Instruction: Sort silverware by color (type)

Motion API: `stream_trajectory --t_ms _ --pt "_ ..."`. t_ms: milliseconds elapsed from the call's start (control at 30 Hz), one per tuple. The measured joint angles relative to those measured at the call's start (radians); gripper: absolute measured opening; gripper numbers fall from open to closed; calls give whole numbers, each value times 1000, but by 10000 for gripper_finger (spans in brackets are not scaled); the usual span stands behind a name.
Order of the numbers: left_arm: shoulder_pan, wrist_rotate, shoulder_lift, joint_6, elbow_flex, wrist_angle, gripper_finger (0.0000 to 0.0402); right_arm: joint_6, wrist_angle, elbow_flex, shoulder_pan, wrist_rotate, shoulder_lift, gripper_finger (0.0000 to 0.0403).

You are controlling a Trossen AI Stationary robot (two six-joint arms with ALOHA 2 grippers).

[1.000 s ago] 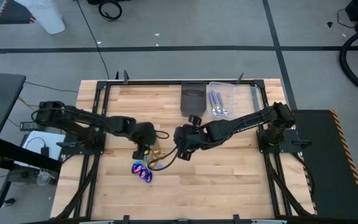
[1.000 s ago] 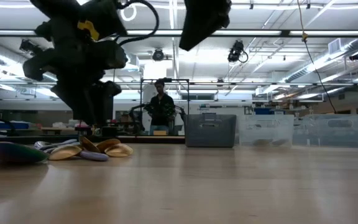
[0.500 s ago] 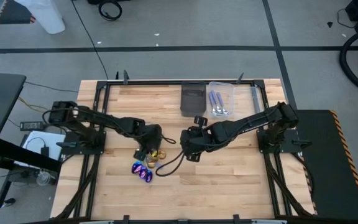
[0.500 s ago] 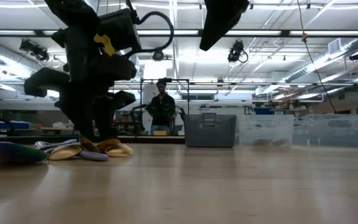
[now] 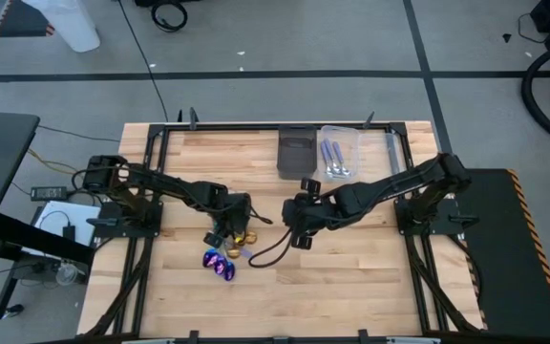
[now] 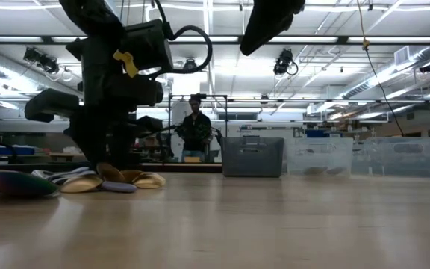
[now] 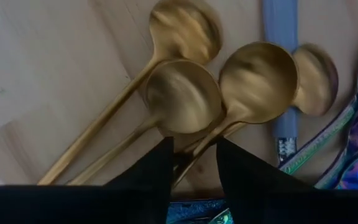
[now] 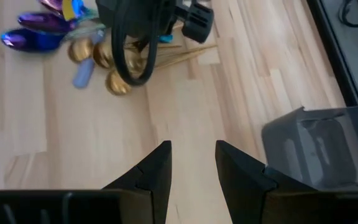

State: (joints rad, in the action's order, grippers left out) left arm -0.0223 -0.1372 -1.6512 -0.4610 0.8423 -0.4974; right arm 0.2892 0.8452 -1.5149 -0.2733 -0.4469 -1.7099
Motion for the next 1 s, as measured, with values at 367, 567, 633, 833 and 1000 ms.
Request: stream_trajectory --t_ms 367,567,633,833,1000 --pt "-13 14 2 -103 1 -3 37 12 -69 41 2 4 30 134" --pt "-26 34 0 -135 0 -6 10 22 -73 41 -2 4 30 134" --pt "-32 55 0 -139 0 -7 8 22 -75 41 -1 4 30 134" --pt "-59 114 6 -163 -1 -7 5 23 -78 41 -1 -1 30 134" --pt "-84 166 35 -161 -4 -11 1 25 -96 41 -1 -2 30 134"
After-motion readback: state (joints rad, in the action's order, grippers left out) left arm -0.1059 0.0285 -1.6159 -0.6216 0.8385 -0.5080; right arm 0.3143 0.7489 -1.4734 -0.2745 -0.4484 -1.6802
